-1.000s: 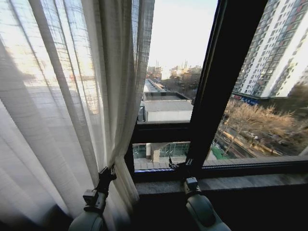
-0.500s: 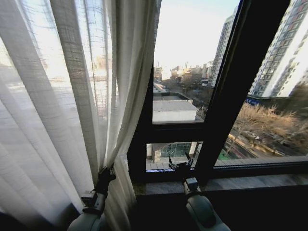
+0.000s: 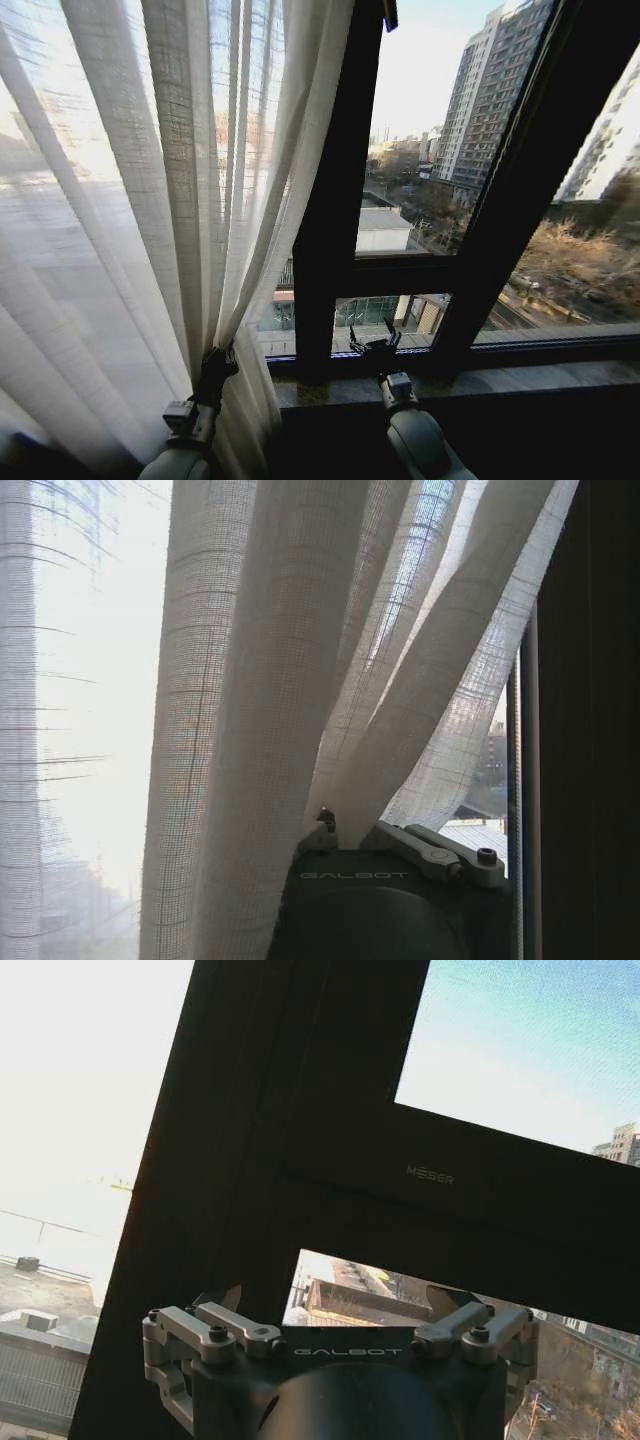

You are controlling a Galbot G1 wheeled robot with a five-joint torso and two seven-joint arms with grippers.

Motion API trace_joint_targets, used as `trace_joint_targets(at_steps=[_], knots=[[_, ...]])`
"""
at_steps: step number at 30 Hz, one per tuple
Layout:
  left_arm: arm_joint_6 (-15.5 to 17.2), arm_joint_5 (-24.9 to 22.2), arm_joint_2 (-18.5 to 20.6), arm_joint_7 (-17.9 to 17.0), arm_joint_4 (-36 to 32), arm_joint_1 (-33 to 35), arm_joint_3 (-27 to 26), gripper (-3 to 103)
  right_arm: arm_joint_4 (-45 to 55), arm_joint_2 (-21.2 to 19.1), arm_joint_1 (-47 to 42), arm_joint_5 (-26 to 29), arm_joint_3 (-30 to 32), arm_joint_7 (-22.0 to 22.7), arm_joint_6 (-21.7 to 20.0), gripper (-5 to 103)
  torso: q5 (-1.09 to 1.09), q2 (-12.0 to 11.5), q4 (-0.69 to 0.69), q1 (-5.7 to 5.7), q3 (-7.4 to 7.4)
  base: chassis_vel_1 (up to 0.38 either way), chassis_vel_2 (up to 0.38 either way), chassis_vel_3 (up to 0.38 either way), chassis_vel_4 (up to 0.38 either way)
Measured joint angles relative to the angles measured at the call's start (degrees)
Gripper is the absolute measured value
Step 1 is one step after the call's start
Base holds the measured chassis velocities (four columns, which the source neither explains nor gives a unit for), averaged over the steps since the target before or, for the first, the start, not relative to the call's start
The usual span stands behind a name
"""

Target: Open the curtains by pulling them apart, changing their state from closed to fully open.

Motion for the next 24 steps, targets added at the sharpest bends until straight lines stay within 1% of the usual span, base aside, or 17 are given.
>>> trace_joint_targets(at_steps=[7, 16, 19, 24], knots=[[-0.16, 0.05, -0.13, 0.01, -0.2, 0.1, -0.25, 0, 0.05, -0.15, 0.0, -0.03, -0.23, -0.06, 0.08, 100, 0.0, 0.0, 0.0, 0.0, 0.0, 0.317, 0.32, -0.32, -0.319], [-0.3, 0.19, -0.45, -0.06, -0.29, 0.24, -0.28, 0, -0.15, -0.09, 0.03, -0.33, -0.81, -0.14, 0.29, 100, -0.02, 0.0, 0.0, 0.0, 0.0, 0.367, 0.38, -0.379, -0.367], [-0.37, 0.25, -0.54, -0.08, -0.29, 0.35, -0.25, 0, -0.75, -0.04, -0.03, -0.26, -0.81, -0.67, 2.45, 100, -0.01, 0.0, 0.0, 0.0, 0.0, 0.341, 0.353, -0.353, -0.332], [-0.38, 0.33, -0.62, -0.16, -0.28, 0.35, -0.19, 0, -1.01, 0.0, -0.05, 0.65, -0.75, -1.04, 3.74, 100, -0.04, 0.0, 0.02, 0.01, 0.0, 0.283, 0.271, -0.27, -0.259]])
